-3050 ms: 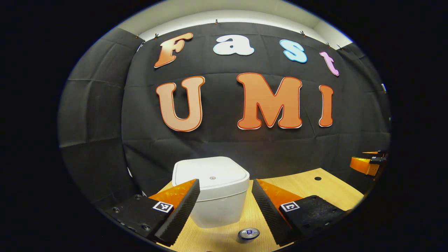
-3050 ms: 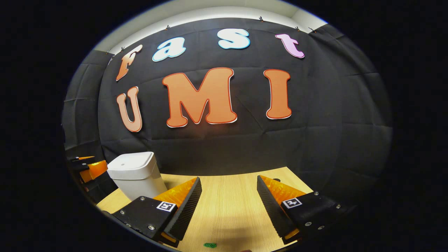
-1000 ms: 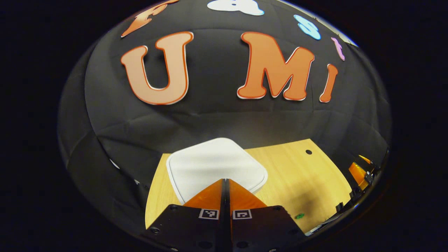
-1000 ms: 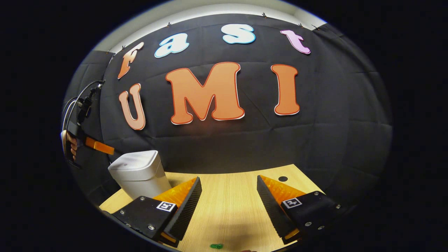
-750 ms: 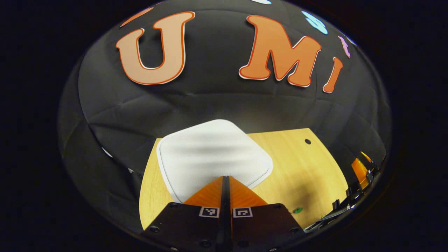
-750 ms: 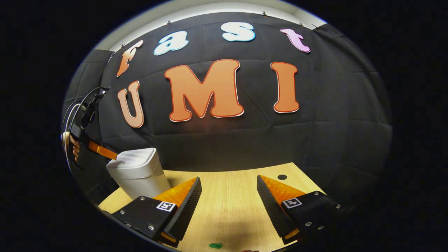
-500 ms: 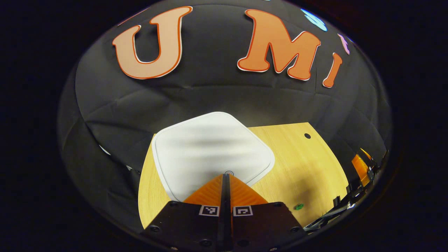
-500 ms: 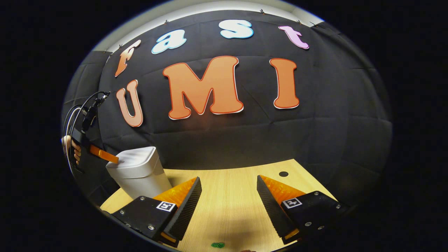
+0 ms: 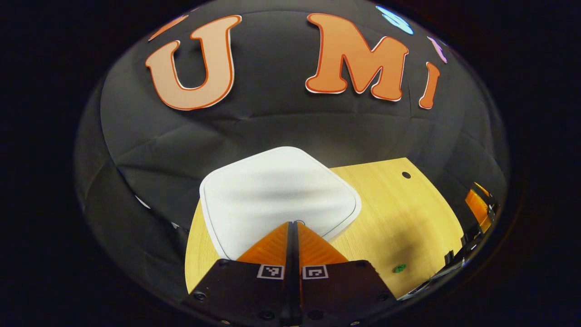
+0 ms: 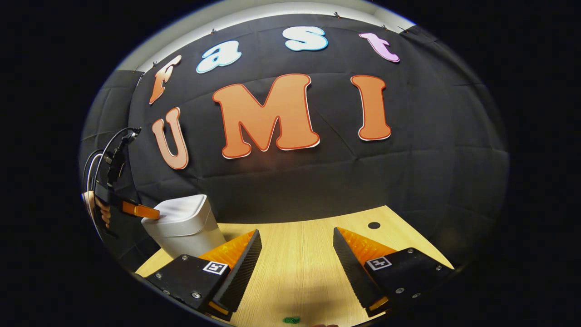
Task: Press the lid of the desktop garbage bin to open it, pick up the crumpled paper on the desktop and throw it into the bin, then pick up the pop can on the desktop and drop it into the bin, and finally close the garbage bin lid.
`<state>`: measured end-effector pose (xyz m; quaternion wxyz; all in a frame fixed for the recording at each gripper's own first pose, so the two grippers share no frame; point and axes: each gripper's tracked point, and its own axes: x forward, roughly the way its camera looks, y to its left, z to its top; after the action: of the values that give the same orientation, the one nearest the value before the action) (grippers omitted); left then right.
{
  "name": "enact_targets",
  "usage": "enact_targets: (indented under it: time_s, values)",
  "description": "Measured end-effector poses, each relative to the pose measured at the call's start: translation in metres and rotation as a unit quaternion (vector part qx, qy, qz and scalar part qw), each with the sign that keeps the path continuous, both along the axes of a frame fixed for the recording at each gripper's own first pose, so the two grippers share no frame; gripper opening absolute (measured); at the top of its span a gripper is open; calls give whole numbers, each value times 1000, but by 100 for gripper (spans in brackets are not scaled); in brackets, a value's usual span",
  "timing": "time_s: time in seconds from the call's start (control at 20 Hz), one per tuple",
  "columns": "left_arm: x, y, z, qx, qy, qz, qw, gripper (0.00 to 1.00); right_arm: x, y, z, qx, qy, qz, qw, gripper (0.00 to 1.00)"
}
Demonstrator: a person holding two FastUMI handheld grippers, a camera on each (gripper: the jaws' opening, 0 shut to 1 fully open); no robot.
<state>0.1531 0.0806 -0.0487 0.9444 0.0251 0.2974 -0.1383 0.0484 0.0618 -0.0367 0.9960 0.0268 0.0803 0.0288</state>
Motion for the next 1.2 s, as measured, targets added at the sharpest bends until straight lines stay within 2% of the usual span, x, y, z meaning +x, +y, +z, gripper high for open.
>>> enact_targets:
  time_s: [0.2, 0.4, 0.6, 0.8, 0.9, 1.1, 1.2]
  values:
    - [1, 1, 6, -16, -1, -5, 1000, 1, -1, 0, 14, 0, -11, 0, 1000, 95]
    - [6, 14, 49, 10, -72, 26, 997, 0, -3, -5, 33, -4, -33, -7, 999, 95]
    - [-11, 6, 113, -25, -173, 45, 984, 0, -6, -10, 36, -8, -35, -18, 999, 95]
    - [-33, 2, 156, -67, -255, 67, 962, 0, -11, -9, 42, -13, -43, -18, 999, 95]
    - [-46, 4, 160, -86, -275, 83, 954, 0, -13, -7, 42, -9, -43, -13, 999, 94]
    - [-70, 11, 143, -84, -280, 110, 950, 0, -15, -8, 35, -16, -31, -12, 999, 95]
    - [-86, 5, 141, -107, -290, 104, 945, 1, -18, -8, 34, -21, -29, -10, 999, 95]
